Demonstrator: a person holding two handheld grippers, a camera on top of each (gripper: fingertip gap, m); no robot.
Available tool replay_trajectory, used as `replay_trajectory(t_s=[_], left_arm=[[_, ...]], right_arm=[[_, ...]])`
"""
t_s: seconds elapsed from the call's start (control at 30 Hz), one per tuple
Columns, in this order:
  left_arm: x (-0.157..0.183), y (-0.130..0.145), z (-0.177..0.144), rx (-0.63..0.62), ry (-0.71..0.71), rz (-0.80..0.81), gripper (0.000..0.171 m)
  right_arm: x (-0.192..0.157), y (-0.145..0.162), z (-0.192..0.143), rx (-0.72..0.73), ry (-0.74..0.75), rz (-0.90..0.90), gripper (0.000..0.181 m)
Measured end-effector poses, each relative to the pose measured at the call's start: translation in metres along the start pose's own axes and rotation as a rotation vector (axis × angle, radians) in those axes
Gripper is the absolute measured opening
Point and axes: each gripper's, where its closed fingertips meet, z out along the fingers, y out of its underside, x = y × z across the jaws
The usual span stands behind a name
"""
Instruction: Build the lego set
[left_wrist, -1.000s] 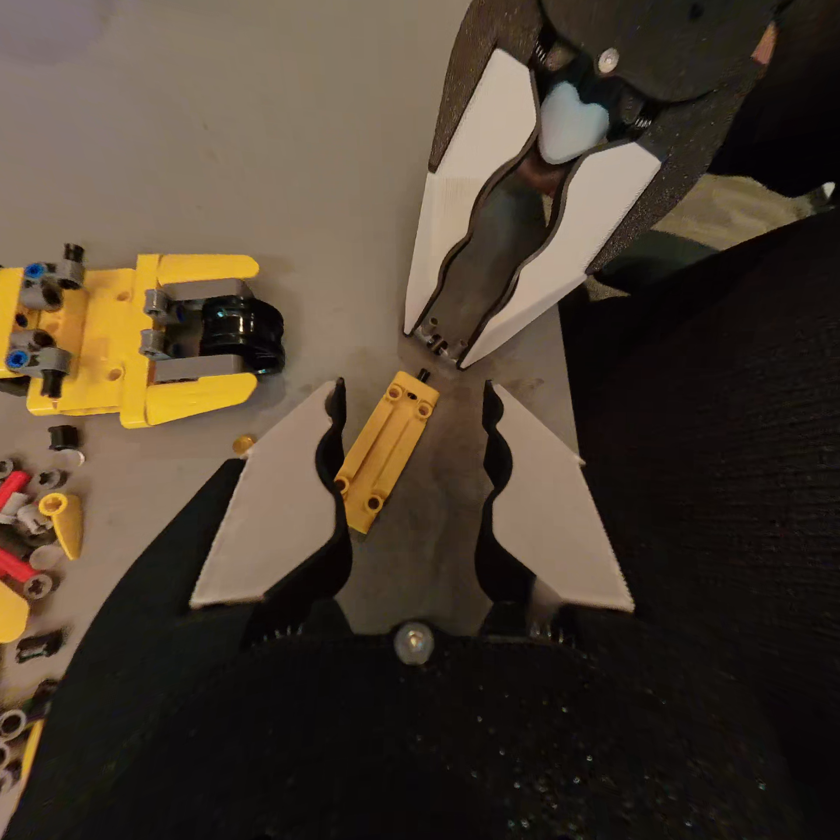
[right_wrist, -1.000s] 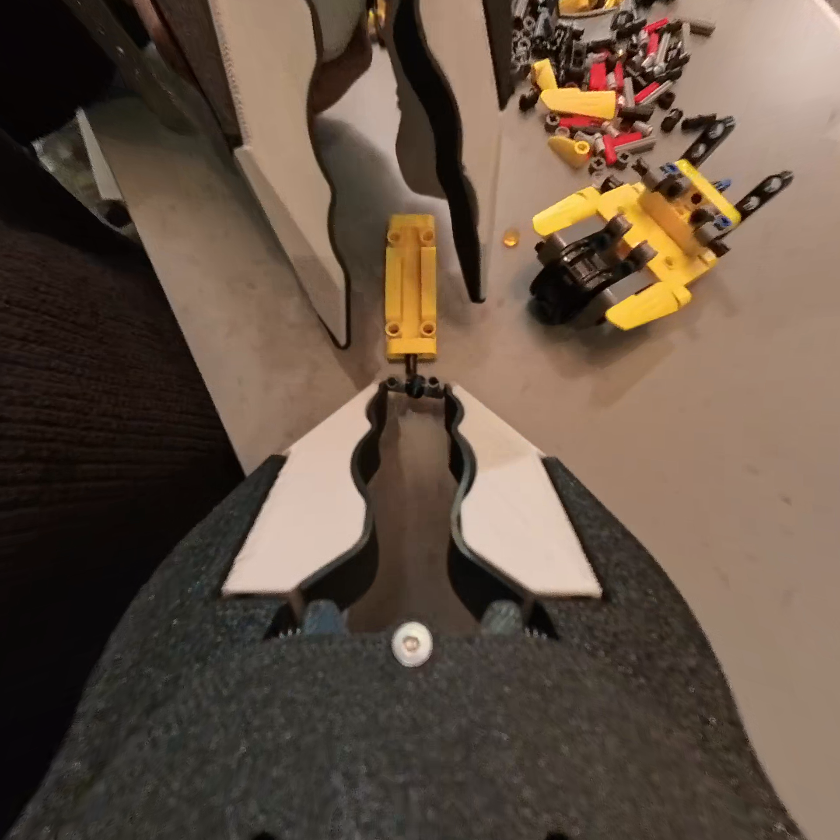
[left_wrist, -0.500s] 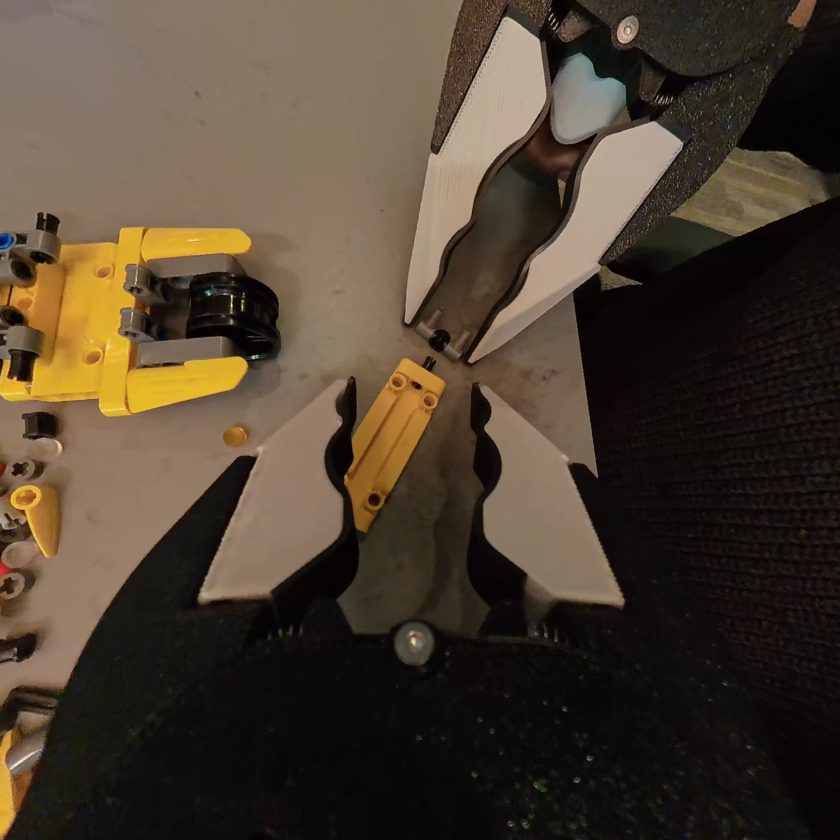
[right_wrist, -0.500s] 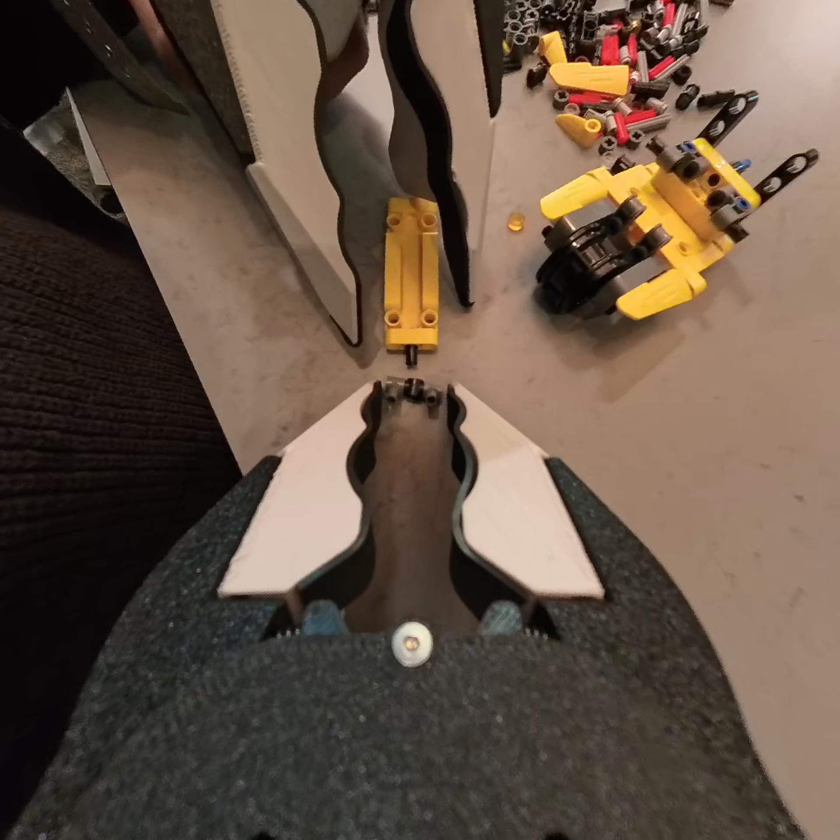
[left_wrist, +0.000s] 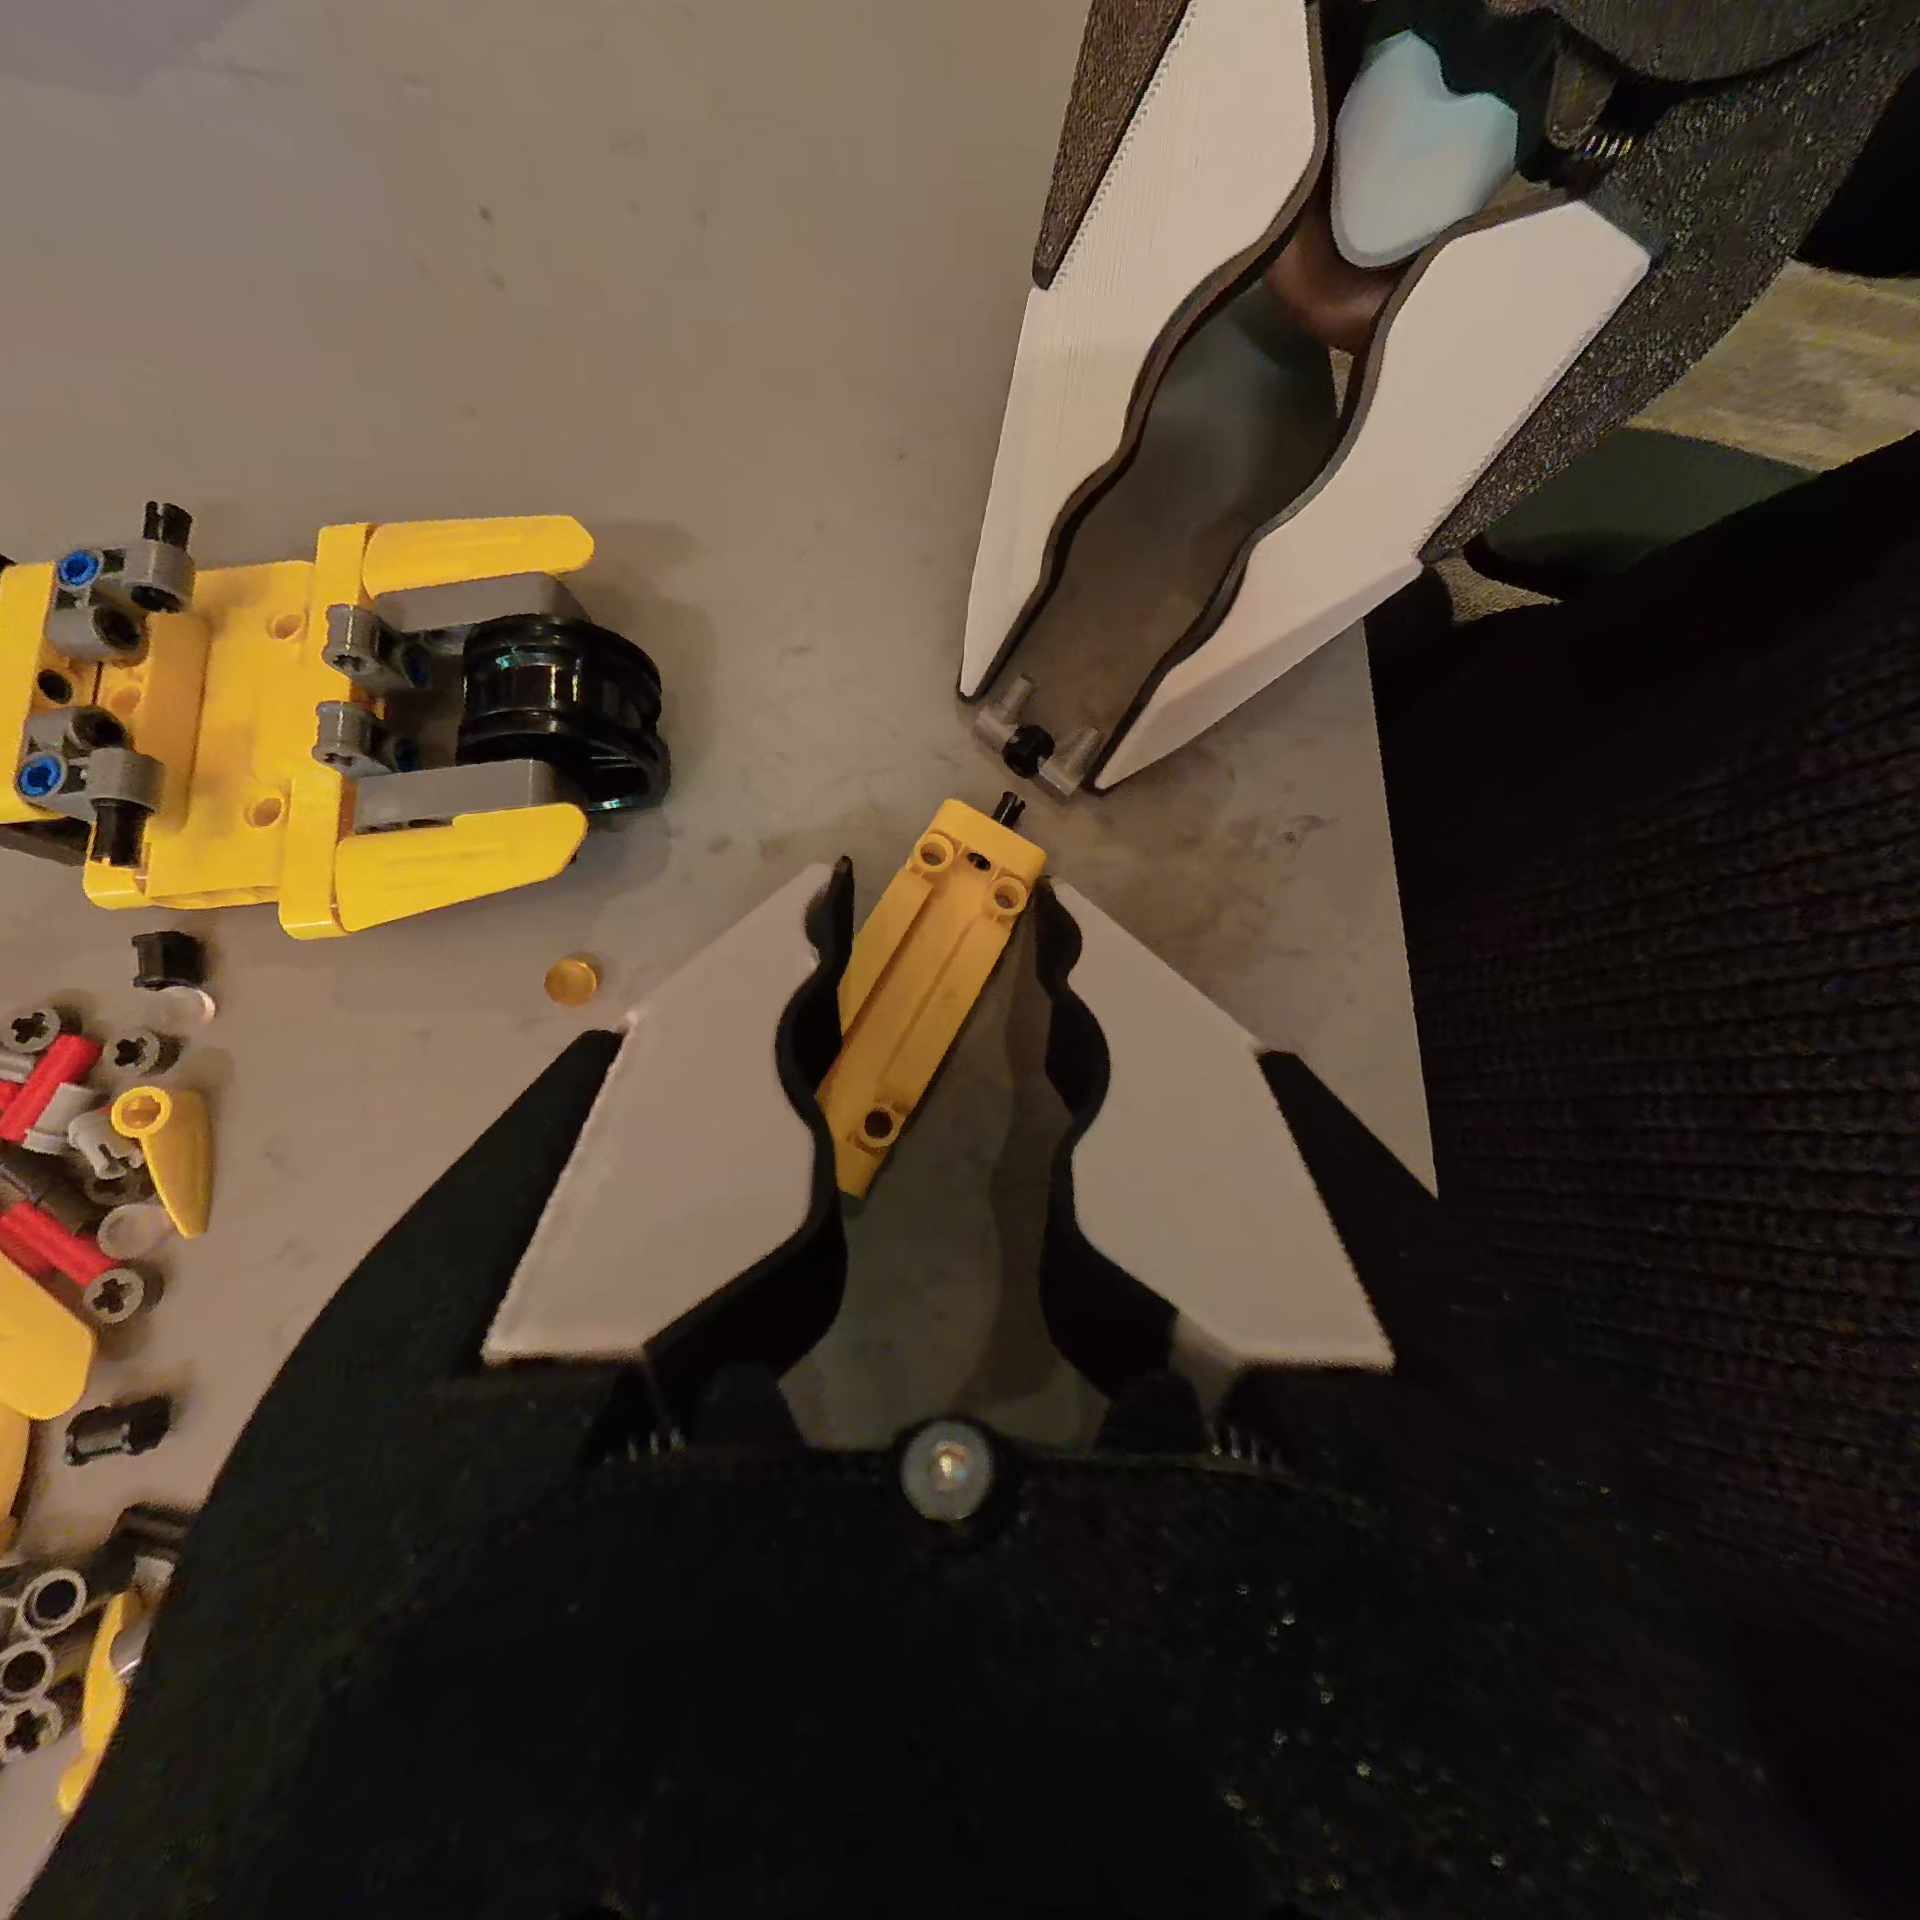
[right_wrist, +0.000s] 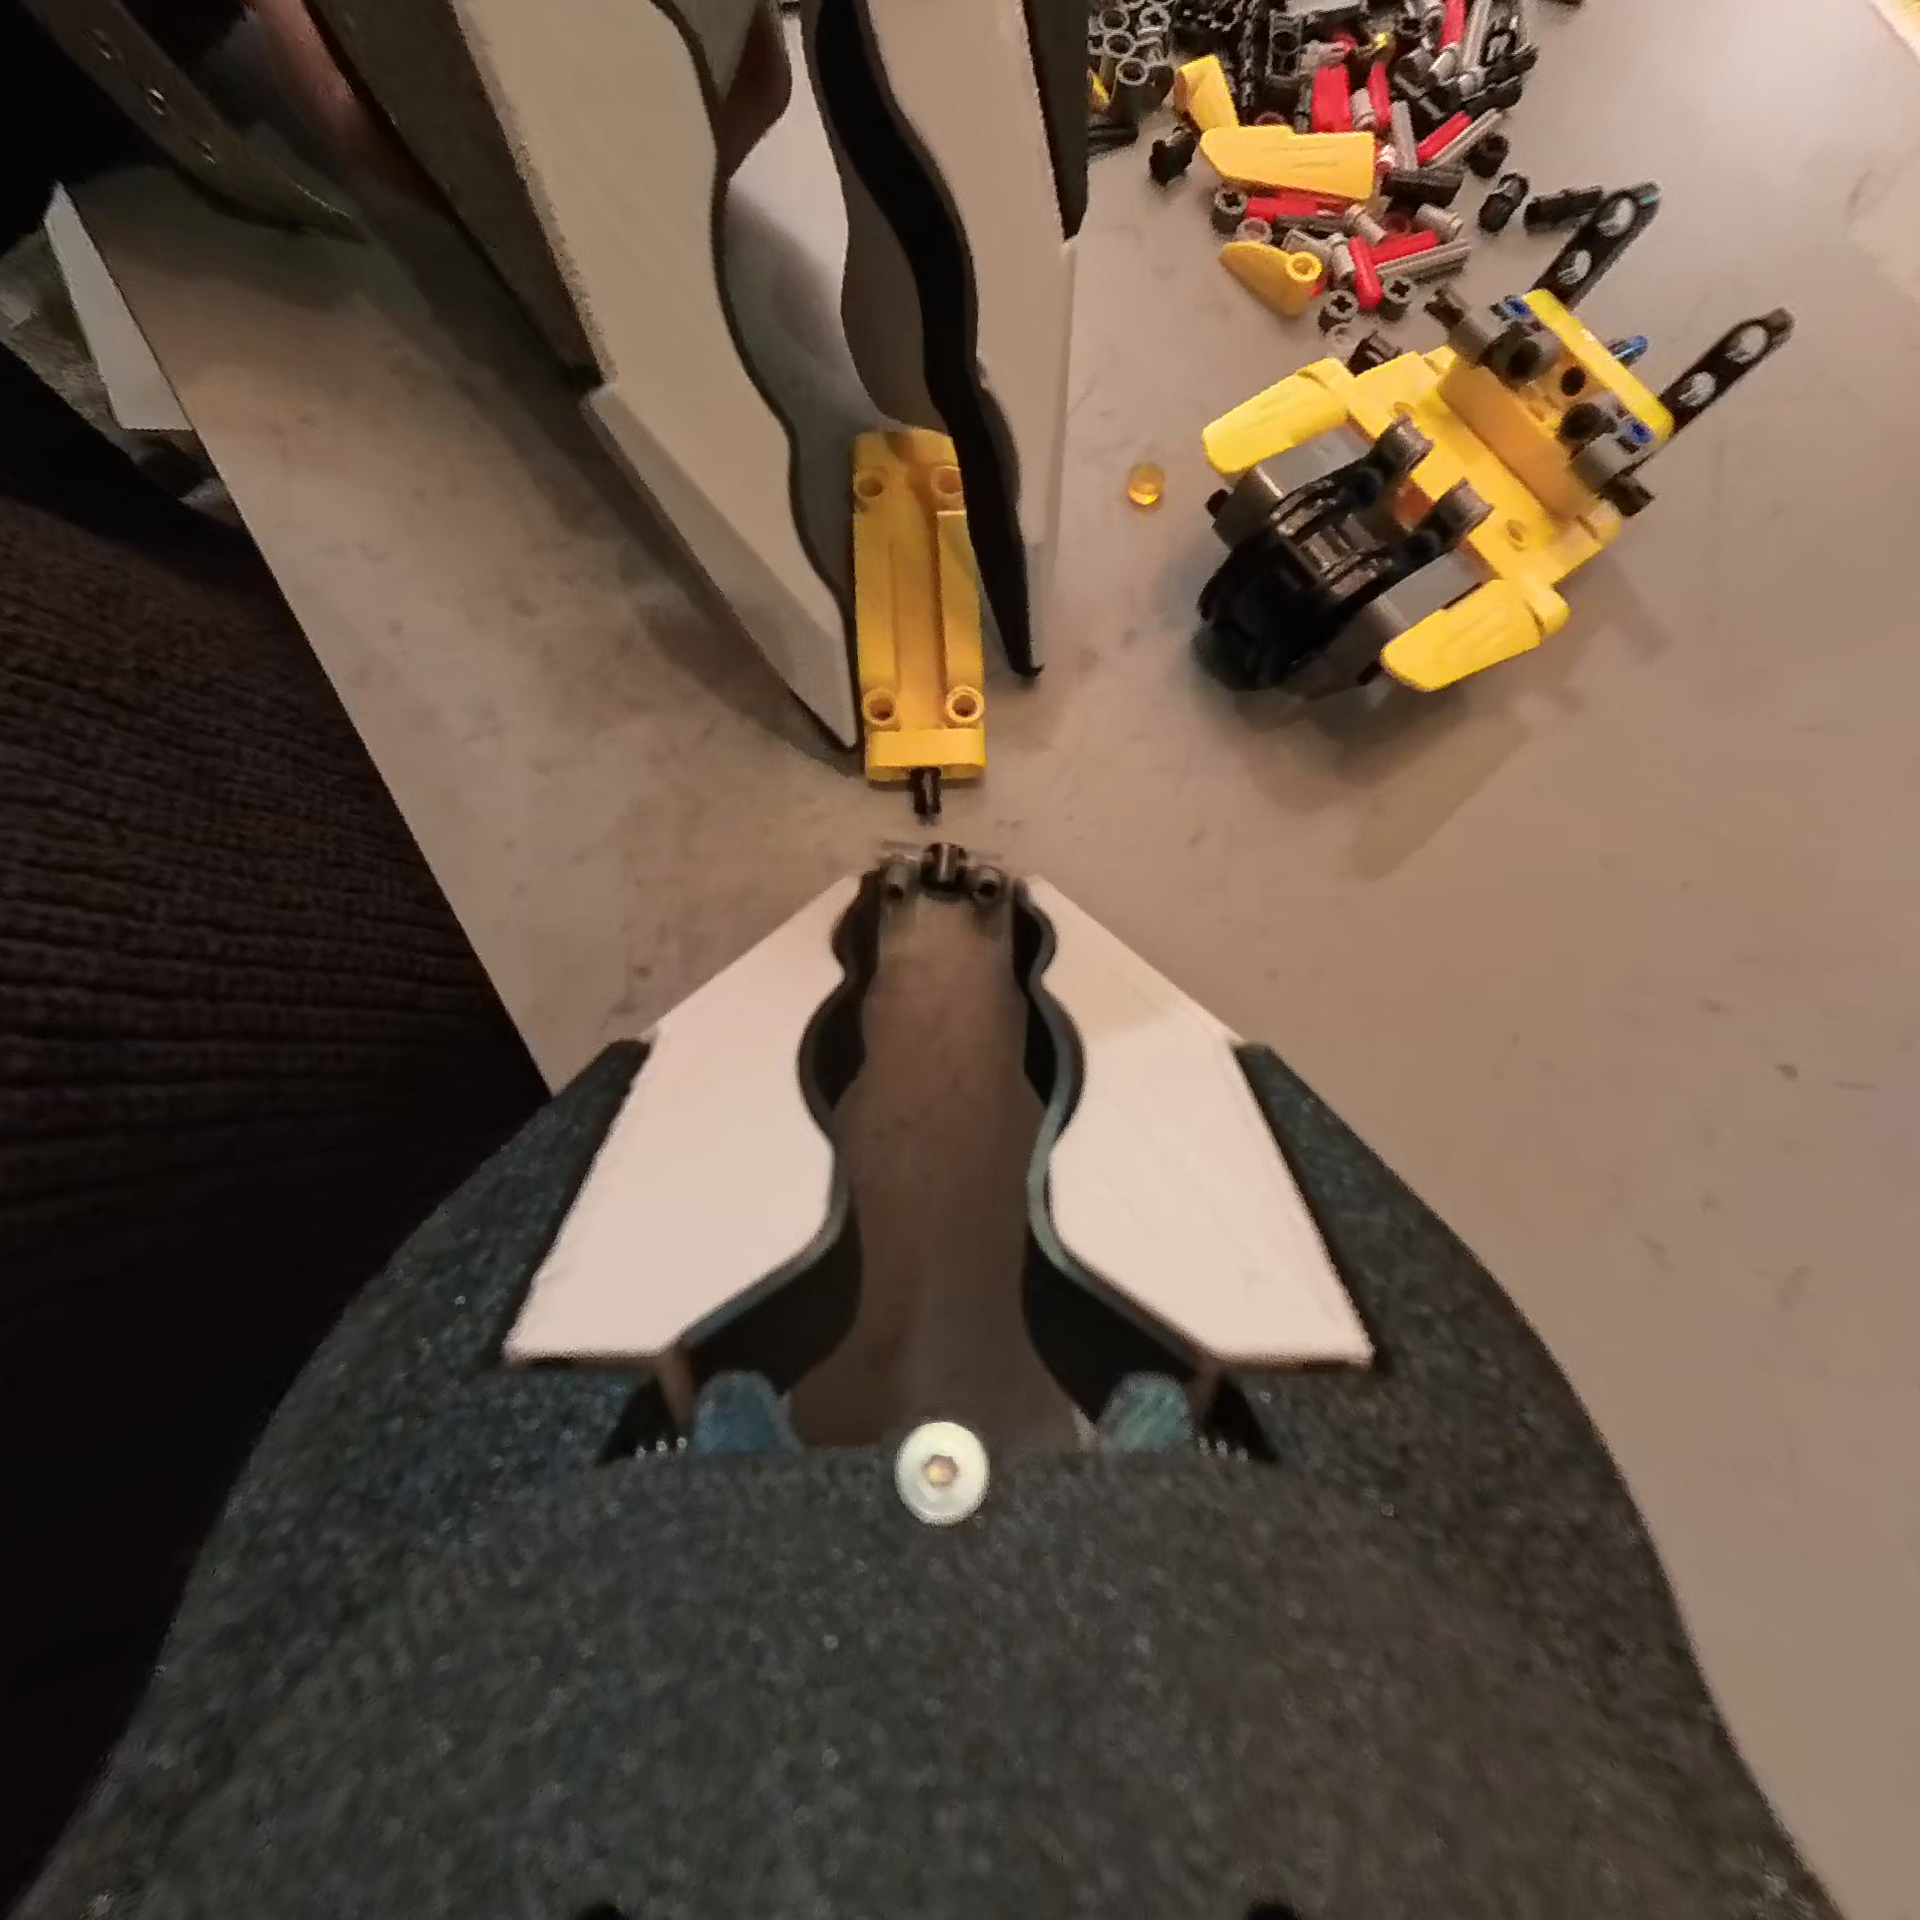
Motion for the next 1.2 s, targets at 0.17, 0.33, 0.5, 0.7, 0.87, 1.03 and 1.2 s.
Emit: replay_trajectory(t_s=[0.17, 0.33, 0.5, 0.7, 0.87, 1.03, 1.2], left_arm=[[0.000, 0.002, 0.000, -0.018, -0.028, 0.051, 0.025], [0.002, 0.002, 0.000, -0.014, -0.023, 0.064, 0.024], [0.002, 0.002, 0.000, -0.014, -0.026, 0.074, 0.024], [0.005, 0.002, 0.001, -0.010, -0.018, 0.088, 0.022], [0.006, 0.002, 0.001, -0.012, -0.008, 0.094, 0.022], [0.008, 0.002, 0.002, -0.014, -0.001, 0.116, 0.021], [0.010, 0.002, 0.002, -0.016, 0.018, 0.122, 0.020]], right_arm=[[-0.001, -0.002, 0.002, -0.007, -0.021, -0.006, 0.024], [-0.002, -0.002, 0.002, -0.020, -0.070, -0.057, 0.024], [-0.003, -0.005, 0.005, -0.024, -0.117, -0.105, 0.024], [-0.003, -0.005, 0.005, -0.021, -0.157, -0.125, 0.023], [-0.003, -0.005, 0.005, -0.014, -0.201, -0.146, 0.023], [-0.003, -0.005, 0.005, -0.024, -0.231, -0.198, 0.023], [-0.004, -0.005, 0.005, -0.049, -0.290, -0.267, 0.023]])
